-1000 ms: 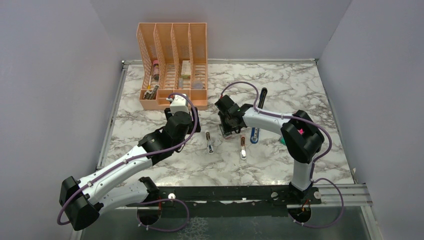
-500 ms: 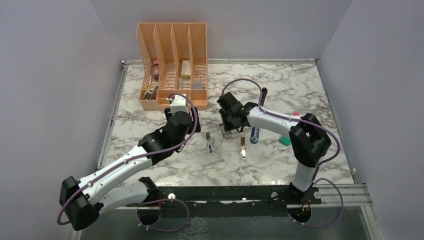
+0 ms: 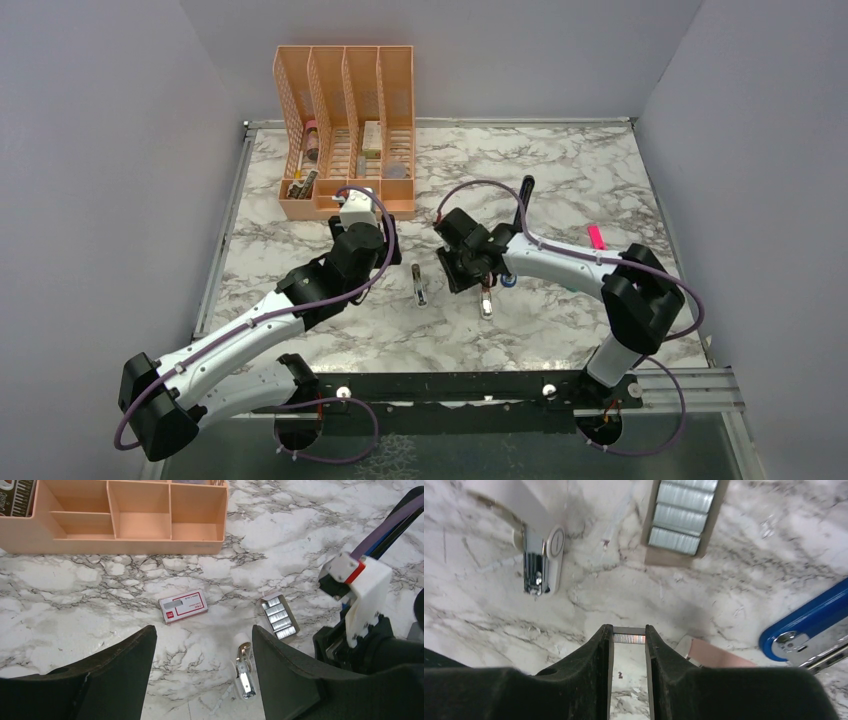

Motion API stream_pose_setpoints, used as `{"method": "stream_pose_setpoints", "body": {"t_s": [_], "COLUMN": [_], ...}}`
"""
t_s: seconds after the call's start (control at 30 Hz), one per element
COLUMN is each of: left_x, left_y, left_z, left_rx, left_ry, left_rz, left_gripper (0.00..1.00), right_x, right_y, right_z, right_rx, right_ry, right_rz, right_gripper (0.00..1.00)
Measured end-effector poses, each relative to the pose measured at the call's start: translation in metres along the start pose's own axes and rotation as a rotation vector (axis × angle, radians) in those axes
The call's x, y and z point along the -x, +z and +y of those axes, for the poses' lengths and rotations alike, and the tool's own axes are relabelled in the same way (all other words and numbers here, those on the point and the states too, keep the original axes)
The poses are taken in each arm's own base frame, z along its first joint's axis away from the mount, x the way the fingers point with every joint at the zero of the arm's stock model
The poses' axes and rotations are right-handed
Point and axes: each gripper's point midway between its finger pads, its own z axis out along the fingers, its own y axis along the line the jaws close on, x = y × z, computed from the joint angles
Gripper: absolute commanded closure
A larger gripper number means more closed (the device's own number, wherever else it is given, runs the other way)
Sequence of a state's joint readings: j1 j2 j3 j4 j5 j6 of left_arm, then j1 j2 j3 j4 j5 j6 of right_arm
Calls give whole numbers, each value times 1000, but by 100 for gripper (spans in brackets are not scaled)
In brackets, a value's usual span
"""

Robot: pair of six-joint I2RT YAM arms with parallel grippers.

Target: Load the staples into the stapler

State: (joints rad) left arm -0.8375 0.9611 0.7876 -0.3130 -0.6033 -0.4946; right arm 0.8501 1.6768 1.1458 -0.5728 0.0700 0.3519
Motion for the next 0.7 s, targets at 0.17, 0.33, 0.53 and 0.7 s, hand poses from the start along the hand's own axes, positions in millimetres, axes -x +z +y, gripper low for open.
{"method": "stream_pose_setpoints", "body": {"t_s": [0.17, 0.33, 0.53, 0.7], "left_x": [2, 4, 6, 7], "left_y": [-1, -2, -5, -5], "left_z": [2, 3, 4, 4], "left_rx": [9, 10, 9, 9], "left_ry": [-6, -12, -17, -17], "left_rz": [-7, -14, -22, -22], "left_gripper": [29, 29, 29, 29], "right_x": [-31, -41, -50, -47], "right_y": [3, 7, 16, 17], "right_z": [10, 16, 15, 13], "right_rx": [20, 27, 12, -12], "right_ry": [-54, -75, -70, -43], "right_rz": [73, 106, 140, 128], "right_gripper": [69, 65, 56, 54]}}
